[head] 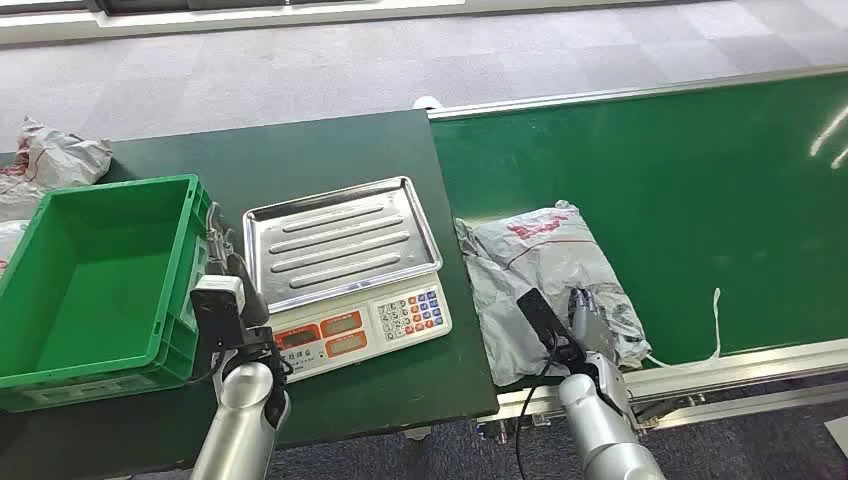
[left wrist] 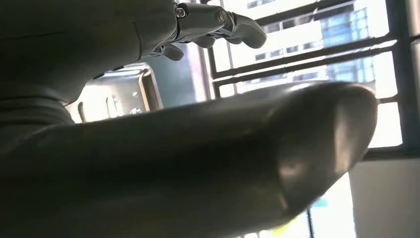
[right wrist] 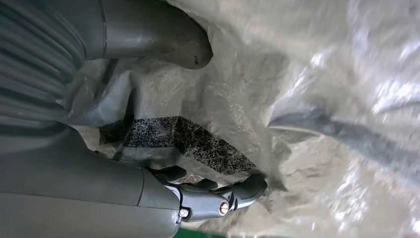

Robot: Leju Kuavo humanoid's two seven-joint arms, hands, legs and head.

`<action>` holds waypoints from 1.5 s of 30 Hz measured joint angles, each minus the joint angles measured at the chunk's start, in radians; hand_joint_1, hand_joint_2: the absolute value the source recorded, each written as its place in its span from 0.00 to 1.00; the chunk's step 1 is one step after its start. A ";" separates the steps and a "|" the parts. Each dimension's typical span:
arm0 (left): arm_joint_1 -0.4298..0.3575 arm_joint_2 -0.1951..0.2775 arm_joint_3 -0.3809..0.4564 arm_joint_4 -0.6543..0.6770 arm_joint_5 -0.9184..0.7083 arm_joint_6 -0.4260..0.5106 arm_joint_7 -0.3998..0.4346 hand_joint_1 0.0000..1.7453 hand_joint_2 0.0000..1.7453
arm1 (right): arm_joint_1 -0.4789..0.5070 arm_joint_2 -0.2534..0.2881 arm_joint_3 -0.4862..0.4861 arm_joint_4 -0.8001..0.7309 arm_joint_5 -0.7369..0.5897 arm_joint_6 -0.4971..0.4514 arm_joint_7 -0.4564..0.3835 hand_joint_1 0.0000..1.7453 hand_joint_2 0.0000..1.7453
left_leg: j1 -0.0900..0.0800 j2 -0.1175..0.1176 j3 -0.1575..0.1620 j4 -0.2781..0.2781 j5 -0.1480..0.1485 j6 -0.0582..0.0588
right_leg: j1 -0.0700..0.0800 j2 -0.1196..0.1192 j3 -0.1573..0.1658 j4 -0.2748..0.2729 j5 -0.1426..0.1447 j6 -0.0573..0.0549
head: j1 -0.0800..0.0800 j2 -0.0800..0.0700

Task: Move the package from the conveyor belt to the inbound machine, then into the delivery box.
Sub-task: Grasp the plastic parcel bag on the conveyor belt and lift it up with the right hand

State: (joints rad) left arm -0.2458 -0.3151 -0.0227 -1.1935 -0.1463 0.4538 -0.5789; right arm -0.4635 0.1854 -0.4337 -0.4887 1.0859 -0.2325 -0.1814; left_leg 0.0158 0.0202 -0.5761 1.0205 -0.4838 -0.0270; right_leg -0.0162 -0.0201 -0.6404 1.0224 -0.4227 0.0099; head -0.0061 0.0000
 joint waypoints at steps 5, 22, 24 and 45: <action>0.008 0.000 -0.002 -0.075 0.091 0.025 -0.083 0.00 0.00 | -0.042 -0.002 0.000 0.070 -0.011 0.061 -0.013 0.00 1.00 | 0.000 0.000 0.000 0.000 0.000 0.000 | 0.000 0.000 0.000 0.000 0.000 0.000 | 0.000 0.000; 0.049 0.011 -0.072 -0.321 0.125 0.047 -0.124 0.00 0.00 | -0.127 -0.003 0.002 0.176 0.006 0.219 0.085 0.71 1.00 | 0.001 0.004 0.012 0.000 -0.003 0.000 | 0.001 0.003 0.013 -0.001 -0.001 0.000 | 0.000 0.000; 0.050 0.012 -0.077 -0.328 0.123 0.049 -0.124 0.00 0.00 | -0.129 -0.003 0.002 0.179 0.009 0.225 0.085 1.00 1.00 | 0.001 0.003 0.014 0.000 -0.002 0.000 | 0.001 0.003 0.014 -0.001 -0.001 0.000 | 0.000 0.000; 0.090 0.022 -0.102 -0.371 0.103 0.067 -0.124 0.00 0.00 | -0.135 0.019 0.039 0.183 0.062 0.166 -0.005 1.00 1.00 | 0.003 0.004 0.015 0.000 -0.004 -0.002 | 0.002 0.003 0.015 0.000 -0.002 -0.002 | 0.000 0.000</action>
State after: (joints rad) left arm -0.1555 -0.2930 -0.1250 -1.5643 -0.0437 0.5211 -0.7027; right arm -0.5982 0.2042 -0.3952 -0.3053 1.1481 -0.0669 -0.1864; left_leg 0.0184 0.0238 -0.5607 1.0203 -0.4878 -0.0289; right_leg -0.0144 -0.0172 -0.6256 1.0221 -0.4252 0.0082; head -0.0059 0.0000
